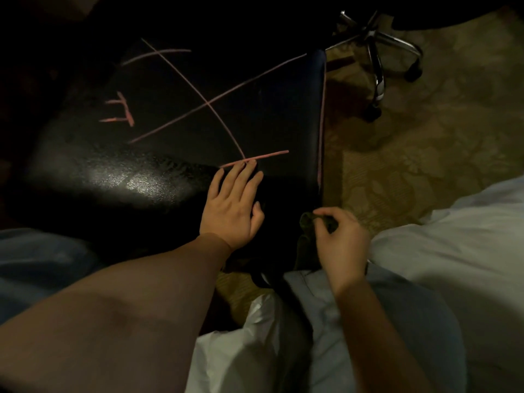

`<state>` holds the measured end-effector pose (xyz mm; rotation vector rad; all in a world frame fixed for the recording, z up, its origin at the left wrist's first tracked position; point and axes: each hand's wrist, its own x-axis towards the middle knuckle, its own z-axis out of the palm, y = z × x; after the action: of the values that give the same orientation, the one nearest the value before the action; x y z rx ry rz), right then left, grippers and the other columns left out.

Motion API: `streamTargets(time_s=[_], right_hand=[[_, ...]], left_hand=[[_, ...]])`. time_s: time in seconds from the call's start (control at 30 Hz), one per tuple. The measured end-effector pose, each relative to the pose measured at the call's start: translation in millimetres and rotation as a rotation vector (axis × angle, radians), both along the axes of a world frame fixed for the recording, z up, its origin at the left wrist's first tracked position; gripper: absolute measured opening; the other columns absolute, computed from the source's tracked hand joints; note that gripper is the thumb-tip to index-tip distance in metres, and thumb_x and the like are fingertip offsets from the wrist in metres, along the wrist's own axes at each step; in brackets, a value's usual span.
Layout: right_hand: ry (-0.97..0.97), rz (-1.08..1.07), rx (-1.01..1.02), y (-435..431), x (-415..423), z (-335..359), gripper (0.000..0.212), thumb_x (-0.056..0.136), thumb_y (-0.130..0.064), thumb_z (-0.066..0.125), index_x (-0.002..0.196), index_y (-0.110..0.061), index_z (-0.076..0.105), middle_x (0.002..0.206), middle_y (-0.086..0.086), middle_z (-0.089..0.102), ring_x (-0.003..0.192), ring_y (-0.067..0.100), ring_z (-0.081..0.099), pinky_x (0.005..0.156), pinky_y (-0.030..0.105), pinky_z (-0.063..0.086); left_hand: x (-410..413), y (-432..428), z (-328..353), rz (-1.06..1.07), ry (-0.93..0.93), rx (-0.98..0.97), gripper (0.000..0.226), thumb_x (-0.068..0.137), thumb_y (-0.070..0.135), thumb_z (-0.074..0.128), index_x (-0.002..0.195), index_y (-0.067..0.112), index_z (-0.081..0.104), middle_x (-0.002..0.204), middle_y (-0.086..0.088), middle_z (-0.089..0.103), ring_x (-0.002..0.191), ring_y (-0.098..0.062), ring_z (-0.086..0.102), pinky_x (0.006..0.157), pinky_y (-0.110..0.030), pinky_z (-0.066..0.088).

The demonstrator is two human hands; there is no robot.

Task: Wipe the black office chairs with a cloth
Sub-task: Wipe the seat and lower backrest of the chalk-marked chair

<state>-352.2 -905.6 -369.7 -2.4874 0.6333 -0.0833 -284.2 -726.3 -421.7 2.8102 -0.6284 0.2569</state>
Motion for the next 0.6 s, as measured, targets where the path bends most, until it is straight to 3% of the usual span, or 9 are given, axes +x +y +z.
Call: streamTargets(time_s=[0.1,0.27,0.53,0.6], right_hand=[[-0.001,-0.038,-0.015,-4,27,-1,0.014,0.091,-0.017,0.063,0.102,-0.021,0.07,0.103,-0.002,0.062,0.085,0.009,0.052,0.069,0.022,0.037],[-0.009,-0.127,0.034,-9,47,-3,0.011,0.089,-0.018,0.064,0.098,-0.022,0.07,0.098,0.003,0.069,0.088,0.02,0.064,0.072,0.028,0.049],[0.163,-0.119,0.127,-14,-13,-13,0.014,0.088,-0.012,0.064,0.101,-0.014,0.07,0.099,0.007,0.069,0.086,0.022,0.064,0.077,0.033,0.052],[0.146,-0.109,0.202,-13,-27,-13,0.012,0.088,-0.01,0.065,0.098,-0.016,0.069,0.097,0.003,0.067,0.091,0.019,0.063,0.079,0.028,0.049]], left_hand=[[0,-2,-1,0.0,0.0,-0.006,0.056,0.086,0.031,0.04,0.136,0.009,0.051,0.15,-0.011,0.04,0.14,-0.027,0.034,0.114,-0.05,0.023],[2,-6,-1,0.012,0.002,-0.017,0.055,0.086,0.031,0.041,0.136,0.008,0.052,0.149,-0.012,0.041,0.14,-0.027,0.035,0.113,-0.051,0.024],[1,0,-2,-0.008,-0.003,-0.019,0.055,0.087,0.031,0.04,0.135,0.008,0.052,0.15,-0.011,0.04,0.14,-0.027,0.035,0.115,-0.049,0.023],[0,4,-3,-0.014,-0.006,-0.016,0.055,0.087,0.03,0.04,0.135,0.008,0.052,0.15,-0.011,0.04,0.14,-0.026,0.034,0.115,-0.049,0.022]])
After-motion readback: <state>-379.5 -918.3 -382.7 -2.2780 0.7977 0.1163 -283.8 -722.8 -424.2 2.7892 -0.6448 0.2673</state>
